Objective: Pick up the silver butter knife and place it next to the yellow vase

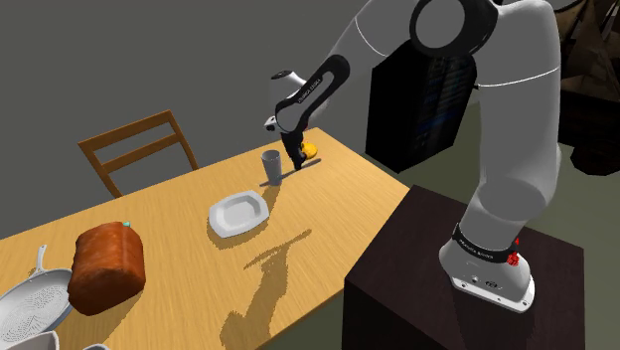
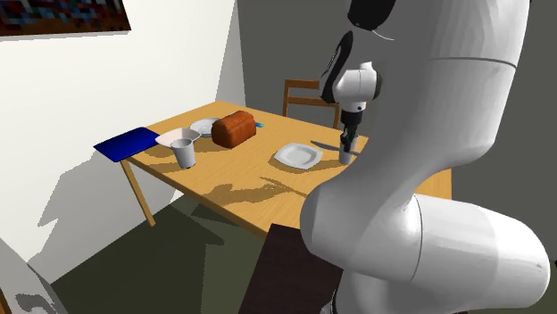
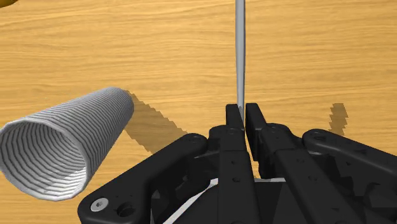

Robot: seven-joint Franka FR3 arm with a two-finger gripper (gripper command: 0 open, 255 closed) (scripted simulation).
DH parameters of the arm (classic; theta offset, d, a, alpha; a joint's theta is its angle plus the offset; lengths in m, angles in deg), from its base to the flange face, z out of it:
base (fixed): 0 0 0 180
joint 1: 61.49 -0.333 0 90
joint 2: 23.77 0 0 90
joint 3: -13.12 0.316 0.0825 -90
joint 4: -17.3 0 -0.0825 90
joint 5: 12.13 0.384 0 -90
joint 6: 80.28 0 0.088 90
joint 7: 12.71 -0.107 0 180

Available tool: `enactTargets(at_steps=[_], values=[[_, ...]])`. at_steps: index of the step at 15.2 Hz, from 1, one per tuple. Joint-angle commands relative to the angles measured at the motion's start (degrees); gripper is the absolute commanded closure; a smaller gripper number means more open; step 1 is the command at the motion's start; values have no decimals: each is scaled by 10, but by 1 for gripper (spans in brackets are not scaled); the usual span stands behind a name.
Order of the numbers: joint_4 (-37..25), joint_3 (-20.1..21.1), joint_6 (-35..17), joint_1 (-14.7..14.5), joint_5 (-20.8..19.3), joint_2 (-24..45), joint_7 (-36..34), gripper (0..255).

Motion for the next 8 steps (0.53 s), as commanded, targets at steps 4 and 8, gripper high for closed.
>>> enactTargets(at_steps=[4, 8], values=[[7, -17, -10, 46, 6, -2, 66, 255], [3, -30, -11, 83, 12, 2, 119, 255]])
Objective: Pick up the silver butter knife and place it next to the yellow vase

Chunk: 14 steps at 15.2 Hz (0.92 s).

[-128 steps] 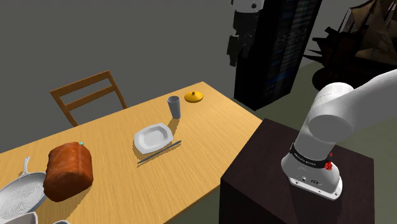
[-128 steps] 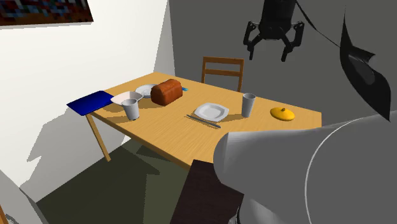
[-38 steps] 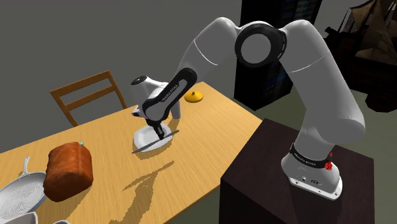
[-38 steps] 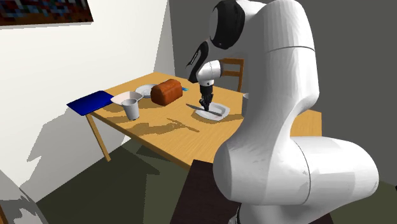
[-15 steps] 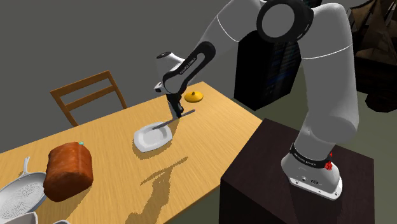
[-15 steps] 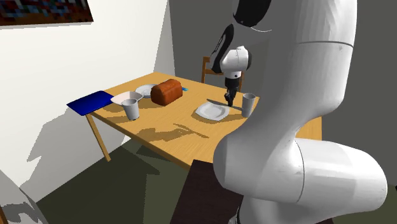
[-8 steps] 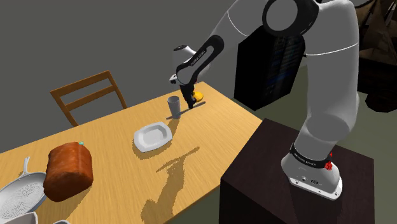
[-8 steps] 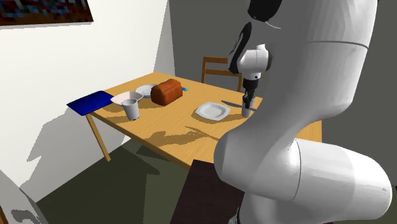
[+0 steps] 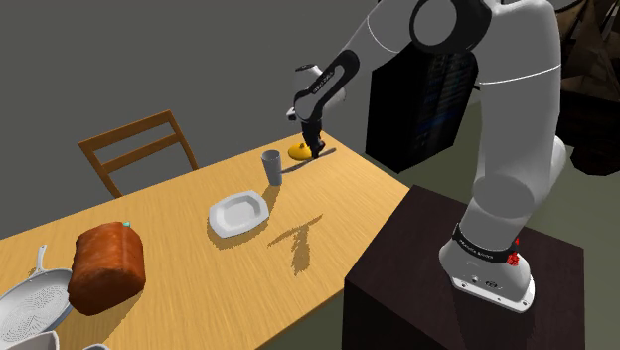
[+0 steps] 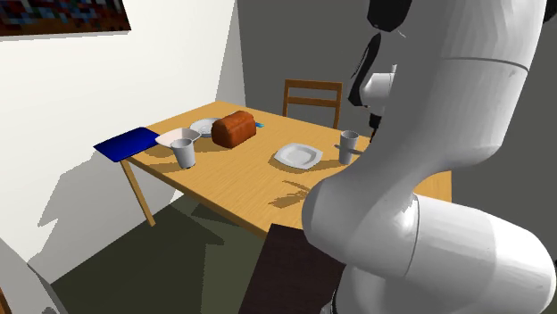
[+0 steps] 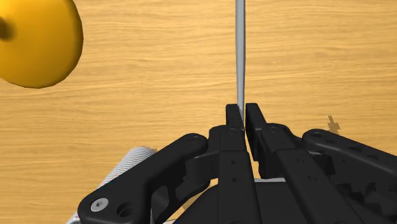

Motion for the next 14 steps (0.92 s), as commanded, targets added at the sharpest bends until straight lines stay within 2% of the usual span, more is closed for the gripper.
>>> enactTargets(at_steps=[1, 10, 14], values=[[-5, -6, 2, 19, 3, 1, 29, 255], [-61, -33, 17, 101, 18, 36, 145, 255], [-64, -34, 1, 106, 18, 55, 152, 255]])
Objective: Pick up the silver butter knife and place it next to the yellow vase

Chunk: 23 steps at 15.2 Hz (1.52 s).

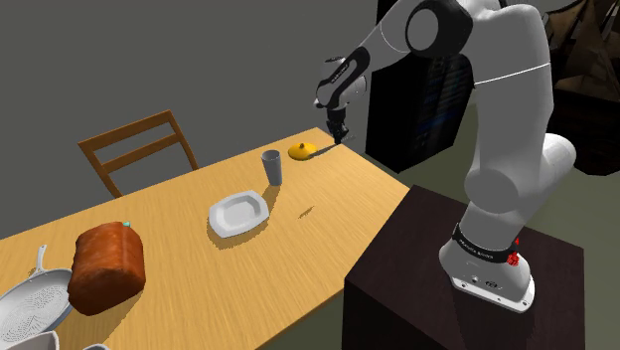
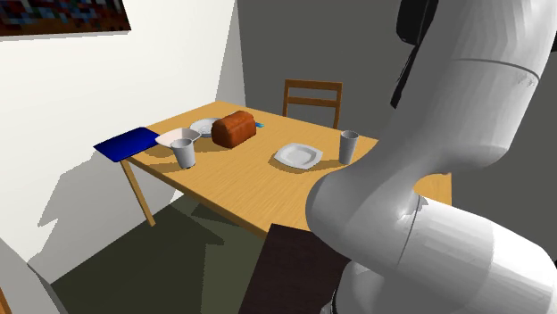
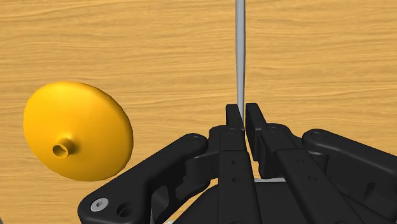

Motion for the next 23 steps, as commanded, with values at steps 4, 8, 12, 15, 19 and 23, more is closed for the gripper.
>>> enactTargets(at_steps=[4, 8, 12, 15, 19, 23], values=[[2, -1, -28, 1, -1, 26, -1, 255], [1, -2, -49, 0, -3, 48, -2, 255], [-1, -3, -70, 0, -4, 71, -4, 255], [-4, -3, -85, -1, -5, 89, -5, 255], [-11, -4, -104, -1, -6, 114, -7, 255], [-15, -5, -115, -1, -6, 131, -8, 255]])
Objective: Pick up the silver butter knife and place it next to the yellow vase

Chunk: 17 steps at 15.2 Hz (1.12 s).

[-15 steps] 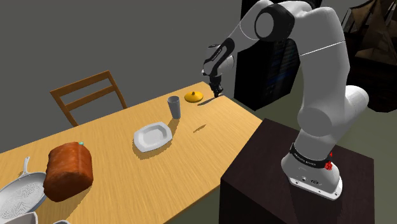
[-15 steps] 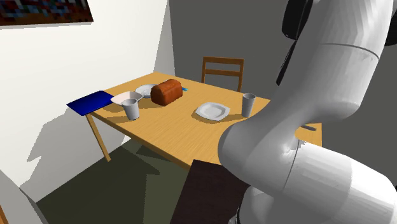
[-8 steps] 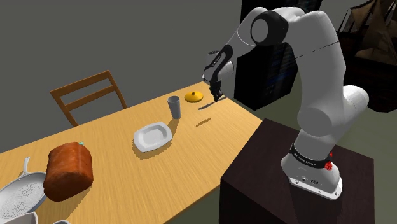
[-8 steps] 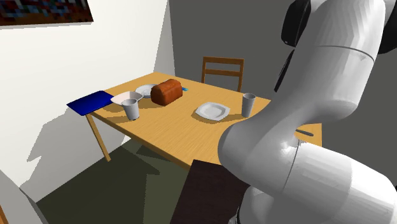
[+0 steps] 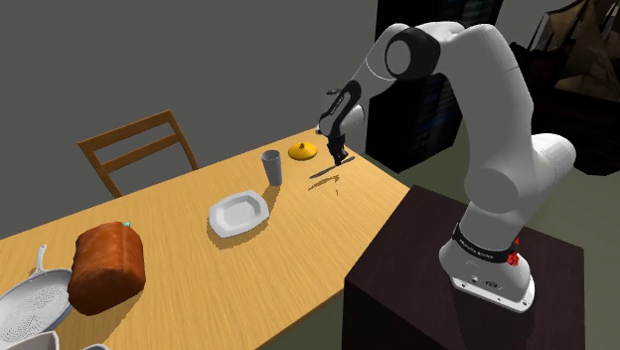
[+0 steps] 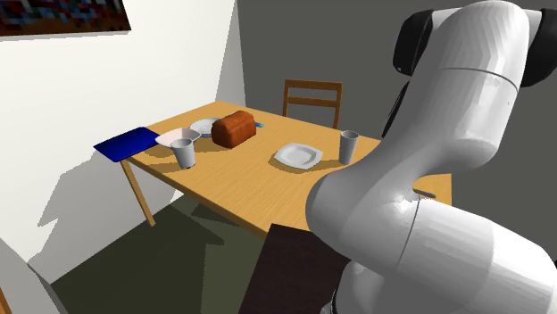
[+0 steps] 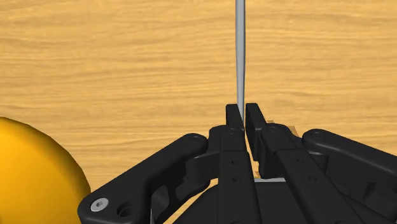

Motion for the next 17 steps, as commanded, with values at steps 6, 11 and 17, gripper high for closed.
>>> enactTargets(at_steps=[6, 11, 17], values=[[-1, 0, -1, 0, 0, 2, 0, 255], [-1, 0, -1, 0, 0, 2, 0, 0], [13, 2, 44, -1, 2, -57, 1, 0]])
